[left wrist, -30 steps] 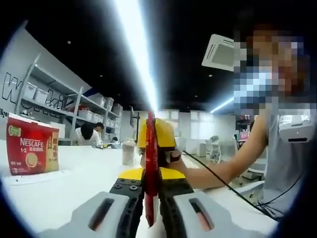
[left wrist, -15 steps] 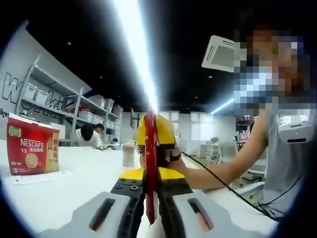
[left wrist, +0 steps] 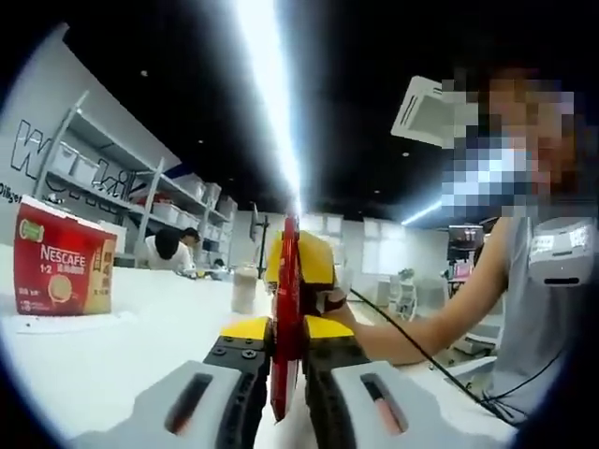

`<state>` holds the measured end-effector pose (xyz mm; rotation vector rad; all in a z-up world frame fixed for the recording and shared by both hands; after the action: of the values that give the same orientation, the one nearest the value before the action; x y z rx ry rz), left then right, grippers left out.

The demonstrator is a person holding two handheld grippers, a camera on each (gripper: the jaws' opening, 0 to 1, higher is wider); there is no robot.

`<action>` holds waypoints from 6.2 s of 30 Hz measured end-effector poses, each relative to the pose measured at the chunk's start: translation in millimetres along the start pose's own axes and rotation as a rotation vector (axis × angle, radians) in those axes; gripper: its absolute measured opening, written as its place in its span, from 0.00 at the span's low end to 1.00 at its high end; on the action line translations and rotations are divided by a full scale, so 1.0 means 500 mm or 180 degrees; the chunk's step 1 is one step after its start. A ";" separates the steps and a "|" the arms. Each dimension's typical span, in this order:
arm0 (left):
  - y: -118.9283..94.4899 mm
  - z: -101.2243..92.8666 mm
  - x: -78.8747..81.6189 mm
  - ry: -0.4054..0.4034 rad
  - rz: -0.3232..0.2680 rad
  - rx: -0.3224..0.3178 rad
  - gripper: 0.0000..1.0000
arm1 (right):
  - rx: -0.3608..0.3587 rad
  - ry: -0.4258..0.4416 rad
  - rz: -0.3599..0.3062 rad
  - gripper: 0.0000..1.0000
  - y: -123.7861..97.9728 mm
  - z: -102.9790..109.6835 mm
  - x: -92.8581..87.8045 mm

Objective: Tear open the coffee pouch, take out the coffee, and pour the coffee from the pouch into the cup

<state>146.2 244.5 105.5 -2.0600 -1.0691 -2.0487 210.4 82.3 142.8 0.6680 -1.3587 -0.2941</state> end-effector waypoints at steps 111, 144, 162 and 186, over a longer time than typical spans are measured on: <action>-0.029 0.035 -0.018 -0.0014 0.0957 0.0215 0.12 | -0.0529 -0.0407 0.0605 0.01 -0.020 -0.029 0.024; -0.025 0.019 -0.013 -0.0112 0.0621 0.0143 0.11 | -0.0297 0.0099 0.0247 0.07 -0.016 -0.028 -0.014; -0.027 0.022 -0.011 -0.0236 0.0479 0.0151 0.11 | -0.0355 0.0030 -0.0388 0.17 -0.035 -0.045 0.020; -0.024 0.024 -0.017 -0.0217 0.0543 0.0159 0.11 | -0.0314 -0.0142 -0.0425 0.06 -0.032 -0.042 0.027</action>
<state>151.8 255.8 91.1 -2.1293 -0.9080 -1.8664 236.2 67.9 142.6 0.6742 -1.3354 -0.4825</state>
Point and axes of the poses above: the point that each gripper's makers call its tool centre point, and the gripper's own axes: y roughly forward along the fingers, z roughly to its left, x roughly out of its top, the point moved 10 cm from there along -y, roughly backward along the fingers, and after that the axes turned 13 degrees about -z, right-handed, at the moved point
